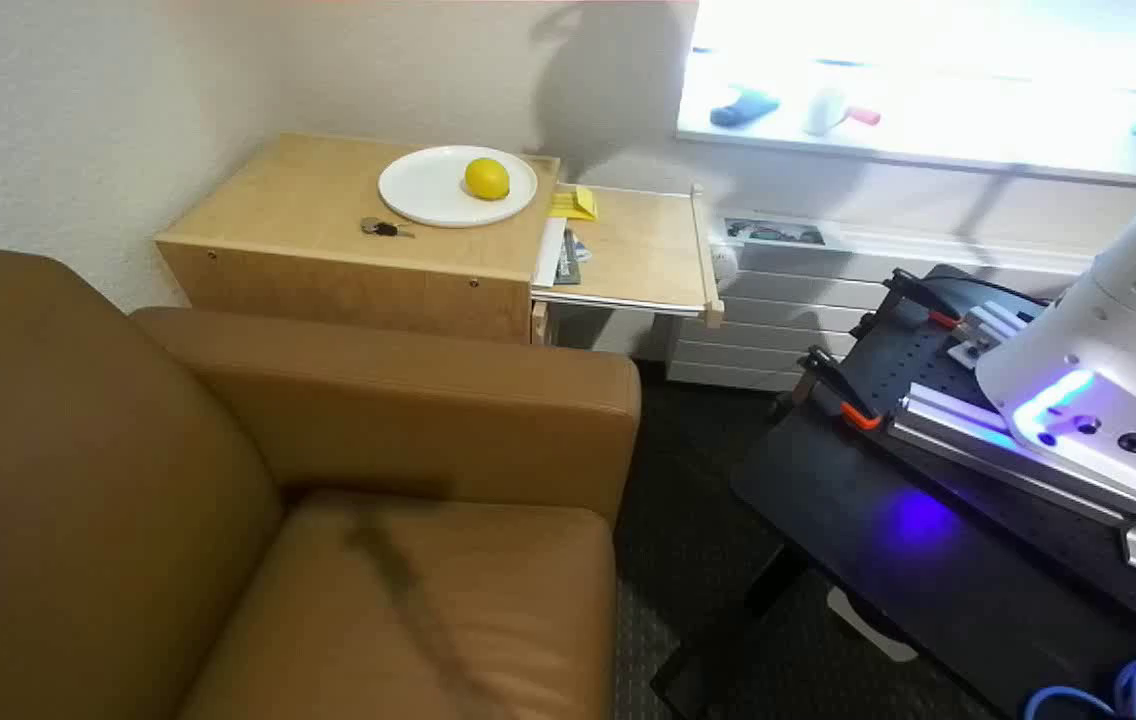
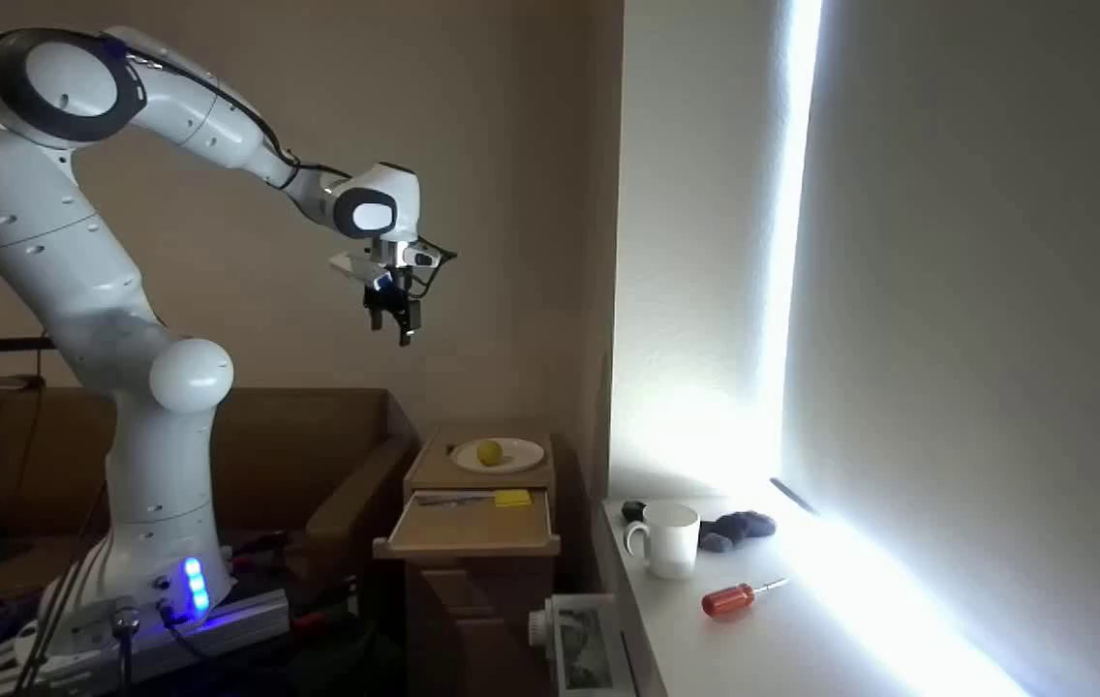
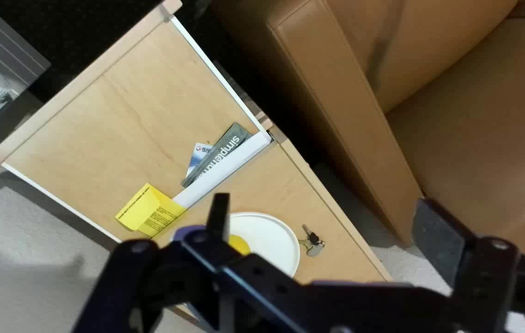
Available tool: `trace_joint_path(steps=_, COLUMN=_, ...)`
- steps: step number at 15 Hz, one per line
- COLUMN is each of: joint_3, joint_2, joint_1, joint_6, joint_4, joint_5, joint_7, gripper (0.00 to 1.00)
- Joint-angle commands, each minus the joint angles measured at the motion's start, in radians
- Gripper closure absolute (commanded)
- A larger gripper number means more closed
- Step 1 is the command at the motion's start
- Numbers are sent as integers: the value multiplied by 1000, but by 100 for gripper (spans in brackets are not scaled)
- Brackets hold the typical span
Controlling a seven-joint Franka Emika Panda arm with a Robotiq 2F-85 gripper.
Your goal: Remove the sock from the windowsill and place it on the nightstand shelf
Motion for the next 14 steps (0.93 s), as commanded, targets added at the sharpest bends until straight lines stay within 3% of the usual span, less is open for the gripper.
trace_joint_path(steps=1, joint_3=15, joint_2=1, joint_1=-17, joint_6=-5, joint_4=3, joint_5=8, joint_7=-6, gripper=0)
trace_joint_path(steps=2, joint_3=15, joint_2=1, joint_1=-17, joint_6=-5, joint_4=3, joint_5=8, joint_7=-6, gripper=0)
trace_joint_path(steps=3, joint_3=21, joint_2=-62, joint_1=-64, joint_6=53, joint_4=-75, joint_5=-36, joint_7=36, gripper=0)
trace_joint_path(steps=5, joint_3=-20, joint_2=-21, joint_1=-107, joint_6=176, joint_4=-95, joint_5=-36, joint_7=38, gripper=0)
trace_joint_path(steps=6, joint_3=-17, joint_2=112, joint_1=-114, joint_6=248, joint_4=-21, joint_5=-25, joint_7=72, gripper=0)
trace_joint_path(steps=7, joint_3=-53, joint_2=143, joint_1=-141, joint_6=288, joint_4=-9, joint_5=-19, joint_7=60, gripper=0)
trace_joint_path(steps=10, joint_3=-129, joint_2=266, joint_1=-206, joint_6=347, joint_4=72, joint_5=-6, joint_7=80, gripper=0)
trace_joint_path(steps=12, joint_3=-188, joint_2=347, joint_1=-250, joint_6=314, joint_4=155, joint_5=16, joint_7=85, gripper=0)
trace_joint_path(steps=13, joint_3=-145, joint_2=252, joint_1=-230, joint_6=334, joint_4=59, joint_5=-8, joint_7=71, gripper=0)
trace_joint_path(steps=14, joint_3=-165, joint_2=290, joint_1=-251, joint_6=333, joint_4=94, joint_5=-4, joint_7=72, gripper=0)
